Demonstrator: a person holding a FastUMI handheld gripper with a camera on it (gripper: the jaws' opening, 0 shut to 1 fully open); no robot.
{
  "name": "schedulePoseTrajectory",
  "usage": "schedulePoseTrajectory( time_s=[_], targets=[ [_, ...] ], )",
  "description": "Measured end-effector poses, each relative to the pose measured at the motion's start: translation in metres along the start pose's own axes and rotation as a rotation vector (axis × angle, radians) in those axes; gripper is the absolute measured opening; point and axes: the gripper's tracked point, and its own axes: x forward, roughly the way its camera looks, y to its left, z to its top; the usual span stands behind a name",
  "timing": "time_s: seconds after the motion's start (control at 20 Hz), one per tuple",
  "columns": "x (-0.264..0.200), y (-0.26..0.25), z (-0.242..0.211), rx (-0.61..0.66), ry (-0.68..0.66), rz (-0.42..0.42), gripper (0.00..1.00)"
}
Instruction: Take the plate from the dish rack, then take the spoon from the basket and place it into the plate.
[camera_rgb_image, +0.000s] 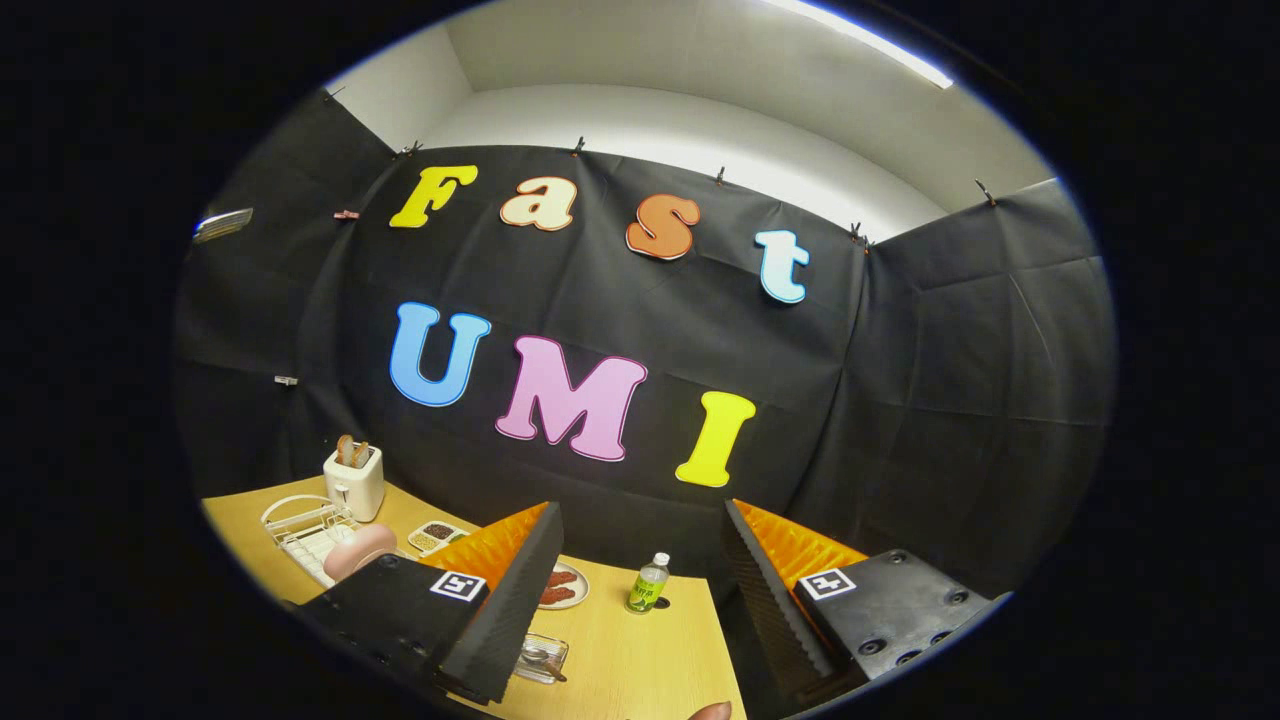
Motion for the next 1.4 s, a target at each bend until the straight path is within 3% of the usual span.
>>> schedulePoseTrajectory(
  time_s=[0.6, 0.8, 1.1, 1.4],
  targets=[
    [0.004, 0.023, -0.002, 0.021, 0.016, 0.045, 0.97],
    [0.008, 0.065, -0.008, 0.079, 0.054, 0.164, 0.97],
    [0.019, 0.151, -0.037, 0.192, 0.215, 0.343, 0.97],
    [0.044, 0.236, -0.048, 0.247, 0.253, 0.432, 0.97]
  ],
)
